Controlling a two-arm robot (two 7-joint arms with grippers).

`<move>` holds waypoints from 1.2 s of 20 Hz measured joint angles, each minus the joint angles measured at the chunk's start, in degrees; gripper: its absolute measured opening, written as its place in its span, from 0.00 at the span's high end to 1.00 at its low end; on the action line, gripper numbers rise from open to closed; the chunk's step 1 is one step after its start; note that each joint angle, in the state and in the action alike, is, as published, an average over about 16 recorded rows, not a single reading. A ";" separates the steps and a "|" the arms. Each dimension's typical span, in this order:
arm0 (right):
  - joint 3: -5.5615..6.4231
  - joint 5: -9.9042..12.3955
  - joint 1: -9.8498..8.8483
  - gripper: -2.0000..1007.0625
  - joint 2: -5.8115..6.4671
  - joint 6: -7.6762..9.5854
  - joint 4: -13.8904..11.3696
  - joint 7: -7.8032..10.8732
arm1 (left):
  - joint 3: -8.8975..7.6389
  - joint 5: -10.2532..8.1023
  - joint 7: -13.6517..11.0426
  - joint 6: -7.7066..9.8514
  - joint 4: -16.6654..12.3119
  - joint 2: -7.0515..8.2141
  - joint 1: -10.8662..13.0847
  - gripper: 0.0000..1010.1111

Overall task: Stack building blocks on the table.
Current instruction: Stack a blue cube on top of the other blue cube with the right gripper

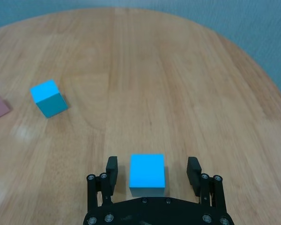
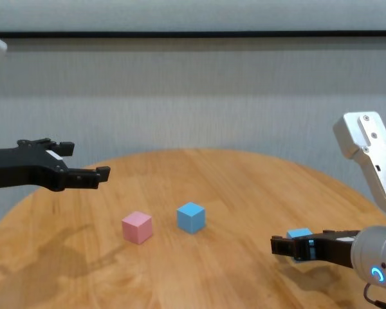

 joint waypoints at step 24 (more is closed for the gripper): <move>2.31 -1.33 -0.57 0.62 -0.18 -0.37 -1.58 4.70 | 0.00 0.00 0.00 0.00 0.00 0.00 0.00 0.01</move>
